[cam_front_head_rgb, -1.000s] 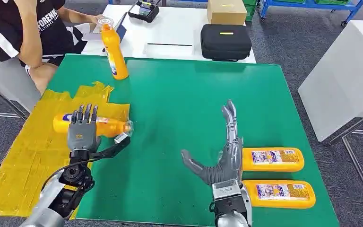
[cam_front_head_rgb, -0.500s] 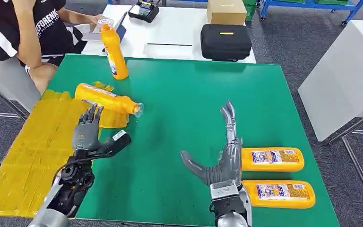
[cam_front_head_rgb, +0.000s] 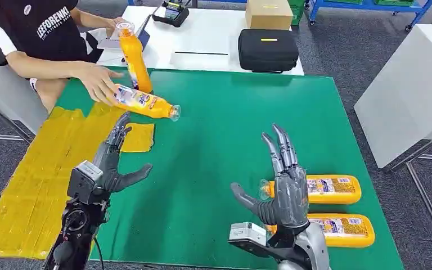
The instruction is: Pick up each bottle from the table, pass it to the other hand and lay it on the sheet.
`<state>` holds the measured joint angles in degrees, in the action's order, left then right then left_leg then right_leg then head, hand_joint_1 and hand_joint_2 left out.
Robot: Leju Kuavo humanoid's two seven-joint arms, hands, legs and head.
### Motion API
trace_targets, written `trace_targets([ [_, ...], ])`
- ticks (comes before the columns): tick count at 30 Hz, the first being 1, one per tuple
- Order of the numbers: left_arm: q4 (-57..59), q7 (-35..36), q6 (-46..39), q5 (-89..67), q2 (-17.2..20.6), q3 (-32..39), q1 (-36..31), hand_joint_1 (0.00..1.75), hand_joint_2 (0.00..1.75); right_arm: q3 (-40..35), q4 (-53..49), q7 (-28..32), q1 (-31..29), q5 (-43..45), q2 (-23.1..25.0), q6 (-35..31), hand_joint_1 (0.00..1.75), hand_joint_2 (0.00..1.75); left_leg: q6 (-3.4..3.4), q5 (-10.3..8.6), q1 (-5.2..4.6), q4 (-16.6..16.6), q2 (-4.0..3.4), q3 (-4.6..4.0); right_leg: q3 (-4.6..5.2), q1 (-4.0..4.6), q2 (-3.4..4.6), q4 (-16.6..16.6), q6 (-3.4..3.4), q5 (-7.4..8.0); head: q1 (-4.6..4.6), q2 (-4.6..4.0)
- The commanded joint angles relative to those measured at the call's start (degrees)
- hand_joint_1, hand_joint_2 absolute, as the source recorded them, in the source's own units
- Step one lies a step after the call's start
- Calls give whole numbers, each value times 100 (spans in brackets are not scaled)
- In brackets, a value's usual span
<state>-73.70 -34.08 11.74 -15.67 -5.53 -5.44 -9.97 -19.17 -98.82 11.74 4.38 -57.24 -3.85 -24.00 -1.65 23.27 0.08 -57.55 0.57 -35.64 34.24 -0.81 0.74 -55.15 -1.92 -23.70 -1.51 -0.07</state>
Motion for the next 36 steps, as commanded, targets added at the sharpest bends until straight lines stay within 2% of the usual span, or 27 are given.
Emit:
trace_targets([
  [1,-154,9,28,9,102,-77,-12,0,175,183,-66,-14,-5,-11,-67,61,0,175,11,14,0,2,-2,29,-28,2,-9,-1,11,-15,0,0],
  [8,-154,9,28,9,102,-77,-12,0,175,183,-66,-14,-5,-11,-67,61,0,175,8,12,2,1,-3,26,-27,3,-6,1,9,-13,0,0],
  [10,-145,-135,331,328,91,-48,11,0,175,242,-30,-334,-75,-607,-487,599,0,175,9,13,0,3,-3,31,-30,1,-6,0,10,-15,0,0],
  [12,-94,-130,377,369,88,-46,2,0,175,421,113,-335,-186,-690,-978,1168,0,175,8,14,-1,0,-2,32,-33,1,-8,0,9,-15,-2,0],
  [14,-54,-101,435,427,88,-37,-30,0,175,643,183,-234,-208,-739,-1256,1545,0,175,2,4,-2,2,3,15,-20,-1,-9,4,3,-5,-2,0],
  [18,-118,-102,558,577,144,-45,84,0,175,1094,650,53,-363,-353,-1920,2343,0,175,1,8,-6,1,2,25,-32,-4,-8,5,2,-7,0,0],
  [21,-102,-118,696,680,138,-94,70,0,175,1511,1023,190,-354,-179,-2121,2871,0,175,3,13,-11,4,-1,35,-43,-9,-6,7,4,-10,-2,0],
  [24,-154,-78,724,736,112,-120,89,0,175,1738,1319,374,-350,-100,-2206,2866,0,175,2,9,-17,3,13,33,-43,-13,-20,7,4,-11,-2,0],
  [28,-418,-47,746,774,101,-107,352,0,175,1899,1383,400,-163,-206,-2048,2622,0,175,3,14,-15,4,4,35,-42,-12,-8,8,6,-10,-2,0],
  [36,-479,3,751,778,72,29,330,0,175,1869,1727,229,-479,-617,-1739,2219,0,175,1,17,-11,6,-9,39,-41,-7,0,10,7,-7,-2,0],
])
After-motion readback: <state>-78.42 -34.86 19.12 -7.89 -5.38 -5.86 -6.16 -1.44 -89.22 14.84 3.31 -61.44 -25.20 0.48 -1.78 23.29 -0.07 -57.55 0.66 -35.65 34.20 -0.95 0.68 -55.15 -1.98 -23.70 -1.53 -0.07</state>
